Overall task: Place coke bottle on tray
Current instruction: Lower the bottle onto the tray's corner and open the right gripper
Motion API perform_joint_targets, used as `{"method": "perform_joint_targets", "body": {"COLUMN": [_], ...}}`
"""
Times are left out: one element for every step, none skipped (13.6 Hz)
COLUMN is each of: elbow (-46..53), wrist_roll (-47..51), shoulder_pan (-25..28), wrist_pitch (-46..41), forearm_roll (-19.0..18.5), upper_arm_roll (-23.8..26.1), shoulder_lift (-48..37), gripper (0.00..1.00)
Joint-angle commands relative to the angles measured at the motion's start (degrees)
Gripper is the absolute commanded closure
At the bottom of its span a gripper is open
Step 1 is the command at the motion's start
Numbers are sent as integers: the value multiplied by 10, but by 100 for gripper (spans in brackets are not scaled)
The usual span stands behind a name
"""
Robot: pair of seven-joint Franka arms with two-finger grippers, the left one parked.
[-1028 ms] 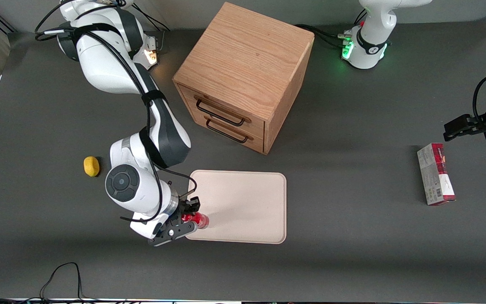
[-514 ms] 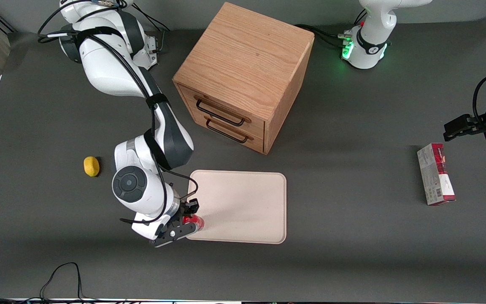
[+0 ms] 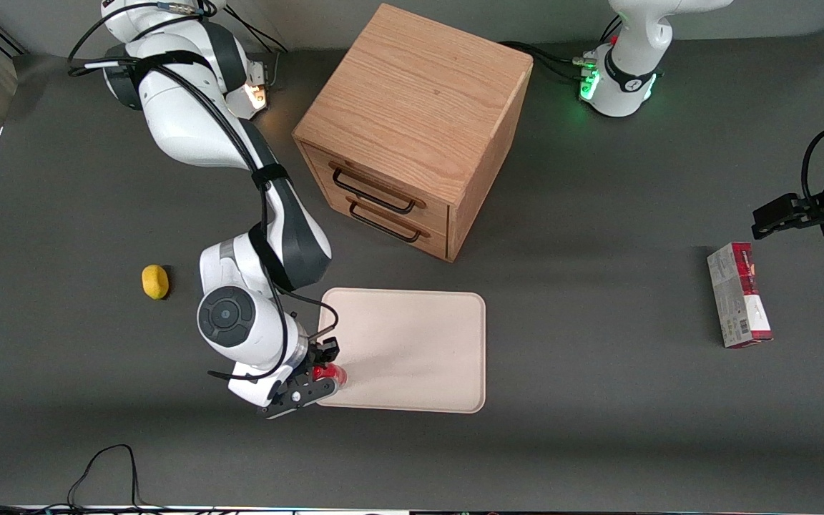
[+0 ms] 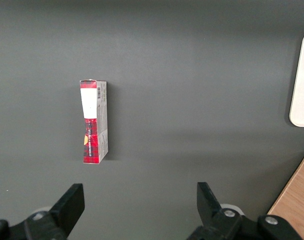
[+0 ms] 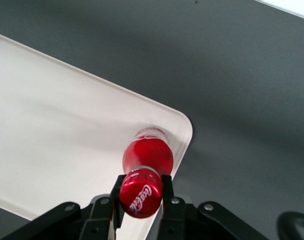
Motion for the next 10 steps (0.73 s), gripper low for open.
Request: {"method": "perform_joint_targets", "body": {"elbow": [9,9,9,9,8,6,6,6,5,5], "wrist_roll": [17,17,16,16,16,15,15,16,16,15], "shoulder_pan": [7,7,7,8,7,7,7,8,8,8], "wrist_pitch": [6,6,6,6,7,6,7,6,7,7], "forearm_roll": [-10,-10,-10,-10,-10,-10,-10,-10,-12,-13], "upper_arm_roll": [-1,-1,0,-1,0,-1,-1,-1,-1,-1], "shoulder_lift": [6,6,6,6,6,6,6,6,6,6], "gripper": [100,100,100,100,100,100,100,100,91,12]}}
